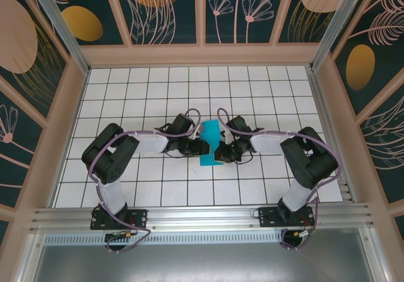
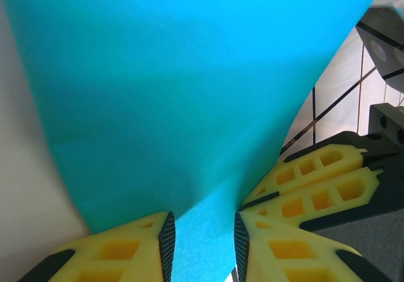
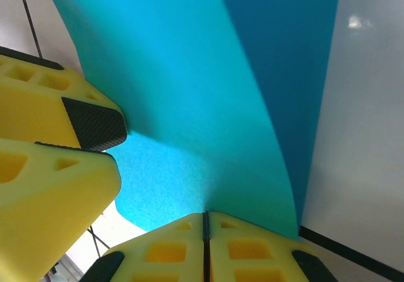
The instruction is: Fold a paper plane with a square sheet of paper (fold left side to right side)
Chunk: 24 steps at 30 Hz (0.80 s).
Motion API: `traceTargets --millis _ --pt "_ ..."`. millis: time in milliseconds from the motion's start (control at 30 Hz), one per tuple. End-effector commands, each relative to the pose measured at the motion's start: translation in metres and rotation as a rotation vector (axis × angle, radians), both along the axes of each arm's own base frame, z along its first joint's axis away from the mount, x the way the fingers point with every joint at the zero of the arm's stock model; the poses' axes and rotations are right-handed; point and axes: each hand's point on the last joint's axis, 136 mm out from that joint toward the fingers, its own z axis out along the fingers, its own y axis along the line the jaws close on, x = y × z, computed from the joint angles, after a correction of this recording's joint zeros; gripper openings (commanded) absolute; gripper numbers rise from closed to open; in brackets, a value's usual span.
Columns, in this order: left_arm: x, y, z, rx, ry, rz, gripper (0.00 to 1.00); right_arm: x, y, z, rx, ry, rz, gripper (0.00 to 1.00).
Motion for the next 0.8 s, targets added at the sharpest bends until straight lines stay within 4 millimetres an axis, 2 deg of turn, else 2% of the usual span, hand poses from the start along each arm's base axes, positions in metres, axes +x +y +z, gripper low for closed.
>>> traceTargets --millis 0,67,133,167,200,433,767 --pt "0.01 -0.005 0.012 0.004 -0.034 0.018 0.37 -0.012 -0.019 -0.029 -0.127 0.053 -0.008 0.1" --pt "0.018 -0.009 0.021 -0.011 -0.056 0.028 0.39 -0.015 -0.022 -0.033 -0.141 0.062 -0.005 0.1" --pt "0.022 -0.006 0.02 -0.006 -0.055 0.042 0.39 -0.016 -0.024 -0.036 -0.151 0.064 -0.004 0.1" --pt "0.032 -0.011 0.029 -0.02 -0.077 0.05 0.39 -0.016 -0.024 -0.036 -0.154 0.065 -0.004 0.1" --pt "0.034 -0.011 0.028 -0.018 -0.078 0.052 0.39 -0.016 -0.025 -0.037 -0.156 0.065 -0.004 0.1" --pt "0.038 -0.009 0.011 0.022 -0.064 0.055 0.39 -0.014 -0.024 -0.036 -0.158 0.058 -0.003 0.1" --pt "0.057 0.01 -0.01 0.126 -0.087 0.107 0.4 -0.018 -0.034 -0.043 -0.214 0.07 0.008 0.1"
